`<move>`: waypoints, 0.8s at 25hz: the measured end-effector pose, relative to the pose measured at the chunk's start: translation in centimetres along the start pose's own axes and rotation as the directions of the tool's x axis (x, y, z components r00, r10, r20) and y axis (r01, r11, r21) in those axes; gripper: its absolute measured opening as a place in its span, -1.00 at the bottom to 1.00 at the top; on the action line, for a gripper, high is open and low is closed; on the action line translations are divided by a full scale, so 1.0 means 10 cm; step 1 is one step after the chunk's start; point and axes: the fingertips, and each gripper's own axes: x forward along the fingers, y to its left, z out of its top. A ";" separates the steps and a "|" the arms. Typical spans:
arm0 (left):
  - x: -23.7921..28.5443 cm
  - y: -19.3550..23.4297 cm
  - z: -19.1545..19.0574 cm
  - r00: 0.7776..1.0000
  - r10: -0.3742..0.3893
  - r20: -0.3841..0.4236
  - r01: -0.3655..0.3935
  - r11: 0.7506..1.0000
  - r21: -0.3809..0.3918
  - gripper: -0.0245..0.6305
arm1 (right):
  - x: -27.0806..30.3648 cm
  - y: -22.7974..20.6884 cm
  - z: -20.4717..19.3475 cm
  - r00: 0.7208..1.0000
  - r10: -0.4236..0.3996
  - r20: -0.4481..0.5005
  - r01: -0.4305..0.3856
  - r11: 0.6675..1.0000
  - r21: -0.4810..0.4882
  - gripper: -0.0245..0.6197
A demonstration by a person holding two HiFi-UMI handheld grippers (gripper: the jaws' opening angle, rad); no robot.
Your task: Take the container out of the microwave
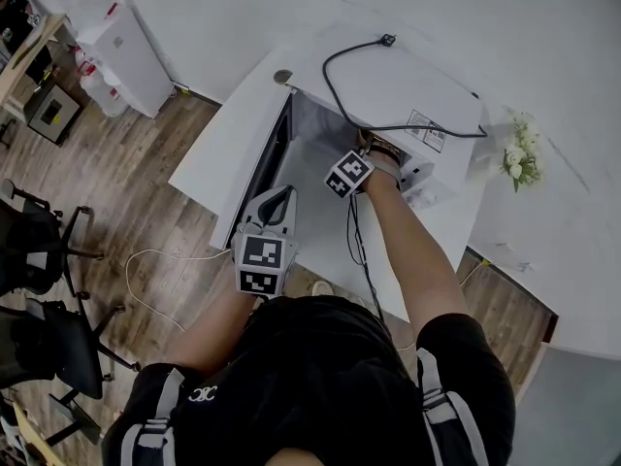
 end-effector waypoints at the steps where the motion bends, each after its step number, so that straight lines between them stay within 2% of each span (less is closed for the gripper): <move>1: 0.00 0.00 0.01 1.000 -0.003 0.000 0.003 1.000 0.001 -0.88 | 0.00 -0.01 0.01 1.000 -0.005 0.000 0.005 1.000 -0.015 -0.59; 8: -0.01 -0.06 0.08 0.999 -0.033 0.026 0.033 0.999 0.008 -0.89 | -0.07 0.02 0.01 1.000 0.014 0.007 -0.014 0.999 -0.033 -0.74; 16: -0.06 -0.12 0.15 0.997 -0.062 0.044 0.061 0.998 0.019 -0.88 | -0.29 0.08 0.03 0.995 0.076 0.057 -0.075 0.997 -0.026 -0.76; 20: -0.10 -0.16 0.13 0.996 -0.077 0.042 0.076 0.997 0.020 -0.88 | -0.44 0.13 0.04 0.991 0.105 0.081 -0.104 0.994 -0.021 -0.84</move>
